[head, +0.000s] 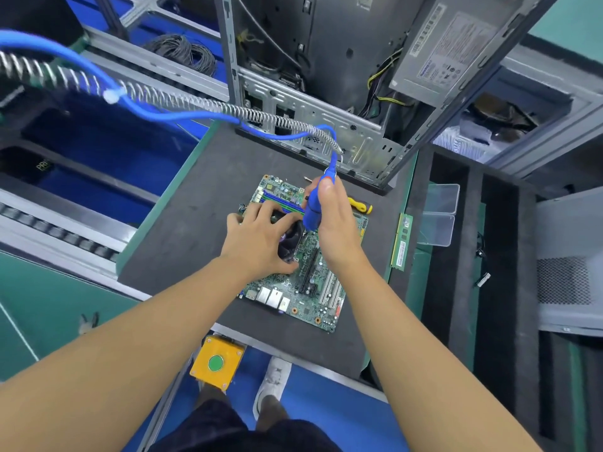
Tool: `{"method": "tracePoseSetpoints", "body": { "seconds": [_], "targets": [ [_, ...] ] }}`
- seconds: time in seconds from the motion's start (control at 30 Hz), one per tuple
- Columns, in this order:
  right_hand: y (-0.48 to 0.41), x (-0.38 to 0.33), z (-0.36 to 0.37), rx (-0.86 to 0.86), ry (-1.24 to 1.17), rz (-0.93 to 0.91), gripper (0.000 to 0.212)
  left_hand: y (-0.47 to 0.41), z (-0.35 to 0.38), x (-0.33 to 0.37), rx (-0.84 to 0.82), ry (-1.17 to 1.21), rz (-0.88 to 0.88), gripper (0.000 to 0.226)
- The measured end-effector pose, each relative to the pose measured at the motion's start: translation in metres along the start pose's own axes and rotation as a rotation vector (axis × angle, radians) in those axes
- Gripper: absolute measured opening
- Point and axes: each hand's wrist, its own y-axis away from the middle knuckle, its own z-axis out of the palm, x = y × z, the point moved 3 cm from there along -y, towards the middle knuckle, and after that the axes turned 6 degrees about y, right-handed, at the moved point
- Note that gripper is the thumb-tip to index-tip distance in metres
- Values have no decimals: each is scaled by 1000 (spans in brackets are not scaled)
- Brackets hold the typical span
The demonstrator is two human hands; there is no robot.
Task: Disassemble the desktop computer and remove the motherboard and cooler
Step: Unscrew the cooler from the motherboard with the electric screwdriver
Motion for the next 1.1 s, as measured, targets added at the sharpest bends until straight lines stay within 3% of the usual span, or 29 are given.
{"method": "tracePoseSetpoints", "body": {
  "seconds": [0.2,0.57,0.87,1.1],
  "targets": [
    [-11,4,-8,-79,-237,-24,32,-1,1,0,5,-12,-6,88],
    [-23,13,-3,-325,-112,-85,24,-3,4,-1,-11,-35,-1,91],
    [-23,9,-1,-260,-46,-78,41,-2,4,-1,-13,-27,3,91],
    [-27,9,-9,-225,-202,-68,34,-3,4,-2,-6,-17,7,93]
  ]
}}
